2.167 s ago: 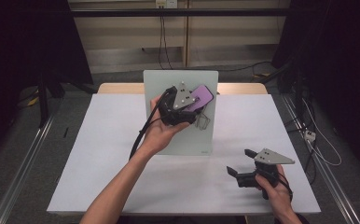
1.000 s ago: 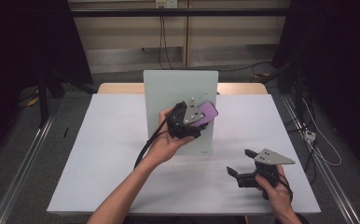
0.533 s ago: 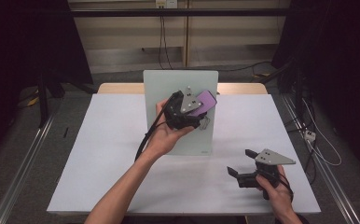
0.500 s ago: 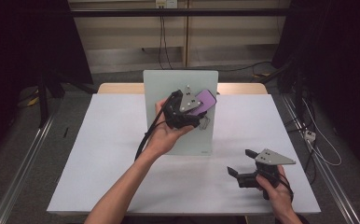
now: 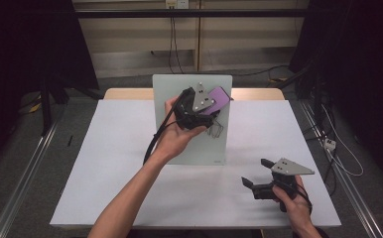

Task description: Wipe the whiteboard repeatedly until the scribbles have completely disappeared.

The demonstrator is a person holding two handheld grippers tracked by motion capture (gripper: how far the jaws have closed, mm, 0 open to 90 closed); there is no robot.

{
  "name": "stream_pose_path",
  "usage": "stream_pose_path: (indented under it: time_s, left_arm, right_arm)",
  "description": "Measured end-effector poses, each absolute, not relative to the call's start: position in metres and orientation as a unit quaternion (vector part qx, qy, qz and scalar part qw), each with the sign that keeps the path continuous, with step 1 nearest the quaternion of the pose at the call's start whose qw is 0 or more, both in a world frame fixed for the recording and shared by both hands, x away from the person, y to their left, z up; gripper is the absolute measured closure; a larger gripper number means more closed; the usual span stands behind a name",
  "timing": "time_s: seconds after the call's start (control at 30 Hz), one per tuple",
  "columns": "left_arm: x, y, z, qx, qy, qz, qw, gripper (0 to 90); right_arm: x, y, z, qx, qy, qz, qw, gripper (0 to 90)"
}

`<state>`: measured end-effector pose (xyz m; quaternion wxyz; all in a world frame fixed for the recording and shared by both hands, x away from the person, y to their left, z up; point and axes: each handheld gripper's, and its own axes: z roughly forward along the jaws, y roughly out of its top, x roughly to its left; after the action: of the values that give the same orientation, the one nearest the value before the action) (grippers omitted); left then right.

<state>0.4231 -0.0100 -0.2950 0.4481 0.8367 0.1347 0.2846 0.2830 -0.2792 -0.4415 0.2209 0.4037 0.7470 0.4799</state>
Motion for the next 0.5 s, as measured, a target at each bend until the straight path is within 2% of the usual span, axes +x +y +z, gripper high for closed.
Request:
stream_pose_path:
  time_s: [0.33,0.5]
  left_arm:
    - [0.408,-0.024,-0.33,0.854,0.104,0.281,0.425,40.8]
    - [0.399,-0.029,-0.355,0.865,0.101,0.249,0.424,40.8]
  right_arm:
    - [0.283,-0.279,-0.442,0.405,0.747,0.479,0.22,3.8]
    - [0.283,-0.279,-0.442,0.405,0.747,0.48,0.22,3.8]
